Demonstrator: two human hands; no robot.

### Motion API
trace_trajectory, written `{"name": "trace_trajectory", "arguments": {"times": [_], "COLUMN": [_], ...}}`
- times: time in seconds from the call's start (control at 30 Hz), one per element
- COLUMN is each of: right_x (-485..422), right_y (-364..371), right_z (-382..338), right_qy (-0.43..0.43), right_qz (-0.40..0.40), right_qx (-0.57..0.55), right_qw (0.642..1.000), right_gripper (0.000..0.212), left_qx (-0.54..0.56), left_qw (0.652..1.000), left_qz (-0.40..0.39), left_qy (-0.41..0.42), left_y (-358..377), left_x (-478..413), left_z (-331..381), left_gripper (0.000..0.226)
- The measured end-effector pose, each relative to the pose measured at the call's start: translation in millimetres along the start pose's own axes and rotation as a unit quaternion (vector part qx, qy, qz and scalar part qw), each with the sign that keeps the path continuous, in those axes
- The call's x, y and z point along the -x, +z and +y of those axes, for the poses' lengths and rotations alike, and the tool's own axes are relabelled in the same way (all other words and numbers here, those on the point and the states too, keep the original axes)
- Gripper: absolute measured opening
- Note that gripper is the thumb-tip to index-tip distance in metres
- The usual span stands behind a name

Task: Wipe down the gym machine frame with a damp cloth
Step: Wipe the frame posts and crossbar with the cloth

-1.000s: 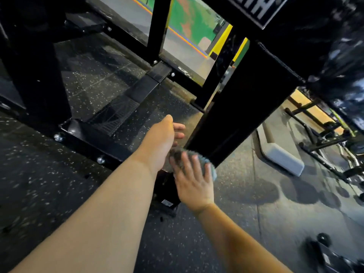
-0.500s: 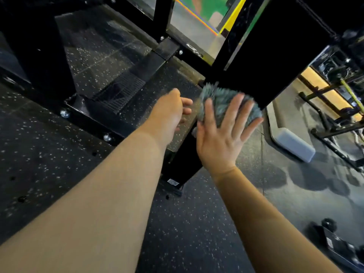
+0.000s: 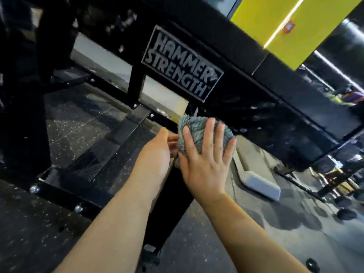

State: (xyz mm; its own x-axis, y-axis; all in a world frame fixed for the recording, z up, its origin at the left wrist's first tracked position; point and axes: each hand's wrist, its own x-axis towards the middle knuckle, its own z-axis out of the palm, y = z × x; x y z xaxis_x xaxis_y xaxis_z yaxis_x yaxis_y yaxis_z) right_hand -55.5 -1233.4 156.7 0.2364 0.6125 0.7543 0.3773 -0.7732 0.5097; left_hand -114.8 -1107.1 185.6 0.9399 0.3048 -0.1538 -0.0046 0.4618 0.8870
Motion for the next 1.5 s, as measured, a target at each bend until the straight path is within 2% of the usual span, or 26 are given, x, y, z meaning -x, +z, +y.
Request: {"name": "trace_trajectory", "arguments": {"times": [0.1, 0.17, 0.23, 0.33, 0.4, 0.5, 0.57, 0.63, 0.7, 0.77, 0.87, 0.93, 1.0, 1.1, 1.17, 1.33, 1.43, 1.5], "right_x": [-5, -4, -10, -43, -68, -92, -89, -74, -48, -23, -24, -54, -88, -109, -90, -4, -28, -67], "right_y": [-4, -7, -14, -30, -32, -26, -25, -30, -42, -56, -59, -51, -42, -42, -48, -69, -61, -52], "right_z": [16, 32, 42, 42, 25, -6, -2, 29, 68, 99, 96, 70, 43, 34, 61, 136, 111, 74], "right_qy": [-0.01, 0.015, 0.073, 0.222, 0.232, 0.153, 0.1, 0.066, 0.107, 0.174, 0.217, 0.197, 0.132, 0.033, 0.003, 0.111, 0.153, 0.118], "right_qz": [-0.006, 0.003, 0.031, 0.068, 0.063, 0.042, 0.025, 0.006, -0.002, -0.013, -0.013, 0.016, 0.032, 0.004, -0.023, -0.061, -0.03, -0.008], "right_qx": [0.0, -0.002, 0.003, -0.023, -0.031, -0.024, 0.011, 0.049, 0.07, 0.084, 0.048, 0.025, 0.023, 0.051, 0.066, 0.134, 0.103, 0.091], "right_qw": [1.0, 1.0, 0.997, 0.972, 0.97, 0.987, 0.995, 0.997, 0.992, 0.981, 0.975, 0.98, 0.99, 0.998, 0.998, 0.983, 0.982, 0.989], "right_gripper": [0.047, 0.044, 0.044, 0.051, 0.055, 0.055, 0.055, 0.056, 0.059, 0.062, 0.068, 0.067, 0.06, 0.053, 0.05, 0.053, 0.061, 0.066], "left_qx": [-0.03, -0.031, -0.042, -0.035, -0.067, -0.171, -0.229, -0.278, -0.33, -0.381, -0.417, -0.404, -0.369, -0.333, -0.343, -0.378, -0.372, -0.359], "left_qw": [0.997, 0.994, 0.988, 0.977, 0.964, 0.913, 0.881, 0.865, 0.839, 0.797, 0.748, 0.746, 0.763, 0.786, 0.782, 0.759, 0.755, 0.758], "left_qz": [-0.016, -0.024, -0.024, -0.014, 0.012, 0.048, 0.061, 0.058, 0.033, 0.02, 0.037, 0.057, 0.076, 0.08, 0.076, 0.051, 0.056, 0.063], "left_qy": [0.074, 0.104, 0.15, 0.212, 0.257, 0.367, 0.41, 0.414, 0.431, 0.467, 0.515, 0.527, 0.525, 0.515, 0.515, 0.528, 0.536, 0.54], "left_y": [2, 2, 0, 0, 2, 6, 11, 18, 27, 36, 41, 39, 35, 32, 31, 26, 20, 20], "left_x": [6, 9, 15, 28, 34, 39, 38, 35, 34, 32, 23, 17, 12, 10, 9, 7, 3, 1], "left_z": [14, 28, 40, 52, 55, 50, 44, 39, 34, 29, 26, 29, 33, 35, 33, 29, 31, 33], "left_gripper": [0.052, 0.048, 0.045, 0.041, 0.04, 0.036, 0.049, 0.063, 0.064, 0.06, 0.055, 0.053, 0.054, 0.057, 0.057, 0.053, 0.053, 0.054]}}
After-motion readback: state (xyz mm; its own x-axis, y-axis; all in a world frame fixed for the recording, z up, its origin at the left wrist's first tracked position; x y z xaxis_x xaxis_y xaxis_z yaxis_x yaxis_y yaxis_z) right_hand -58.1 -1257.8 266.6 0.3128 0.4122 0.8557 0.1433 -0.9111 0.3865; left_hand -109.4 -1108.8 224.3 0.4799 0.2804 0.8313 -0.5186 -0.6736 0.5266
